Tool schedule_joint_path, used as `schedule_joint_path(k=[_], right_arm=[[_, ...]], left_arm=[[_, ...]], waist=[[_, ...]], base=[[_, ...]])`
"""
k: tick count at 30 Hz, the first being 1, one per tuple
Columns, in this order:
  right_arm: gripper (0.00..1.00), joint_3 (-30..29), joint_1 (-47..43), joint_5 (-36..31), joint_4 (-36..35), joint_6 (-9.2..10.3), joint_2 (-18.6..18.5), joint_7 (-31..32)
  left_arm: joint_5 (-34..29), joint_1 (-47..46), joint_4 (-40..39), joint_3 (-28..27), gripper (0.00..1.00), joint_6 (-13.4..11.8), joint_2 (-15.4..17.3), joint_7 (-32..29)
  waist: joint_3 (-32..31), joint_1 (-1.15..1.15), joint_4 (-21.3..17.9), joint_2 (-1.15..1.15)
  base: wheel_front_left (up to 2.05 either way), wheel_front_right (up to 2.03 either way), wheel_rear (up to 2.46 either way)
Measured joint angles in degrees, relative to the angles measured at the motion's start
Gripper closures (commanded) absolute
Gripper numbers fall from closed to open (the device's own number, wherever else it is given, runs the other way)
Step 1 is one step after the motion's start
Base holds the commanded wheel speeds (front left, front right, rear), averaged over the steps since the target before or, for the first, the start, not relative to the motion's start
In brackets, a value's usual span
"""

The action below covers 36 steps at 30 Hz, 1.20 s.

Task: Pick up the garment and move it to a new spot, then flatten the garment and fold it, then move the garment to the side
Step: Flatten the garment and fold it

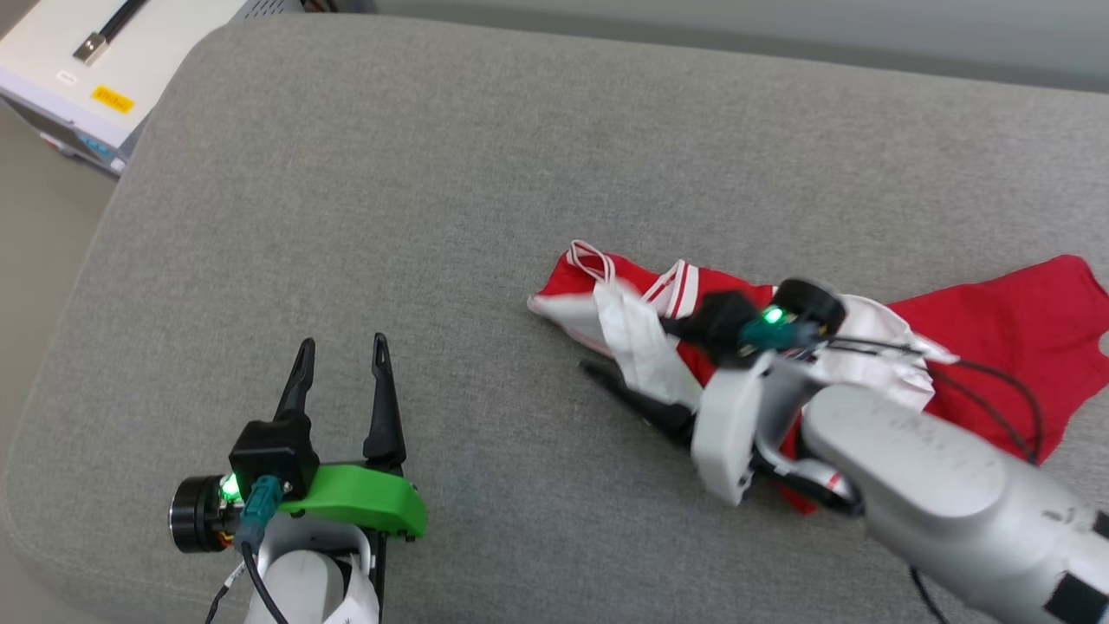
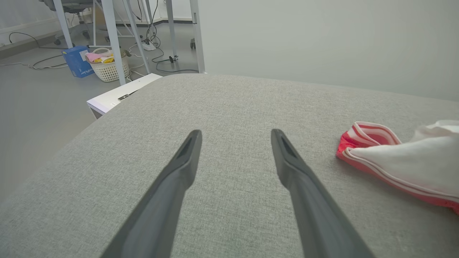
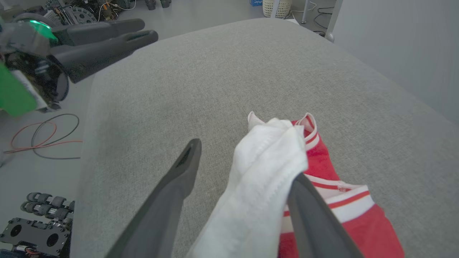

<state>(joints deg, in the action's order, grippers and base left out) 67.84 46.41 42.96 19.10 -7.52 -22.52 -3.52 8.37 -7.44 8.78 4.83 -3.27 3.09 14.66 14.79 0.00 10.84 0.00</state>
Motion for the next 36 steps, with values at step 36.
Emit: schedule_joint_path(k=[36], right_arm=[[0.0,1.56,17.4,10.12,-2.99,-0.01,-18.86,50.1]], left_arm=[[2.36,-2.65,-3.0,5.98,0.0,-1.03,-0.01,0.0]], waist=[[5.6,0.0,3.82,0.0]], base=[[0.0,0.0,0.0]])
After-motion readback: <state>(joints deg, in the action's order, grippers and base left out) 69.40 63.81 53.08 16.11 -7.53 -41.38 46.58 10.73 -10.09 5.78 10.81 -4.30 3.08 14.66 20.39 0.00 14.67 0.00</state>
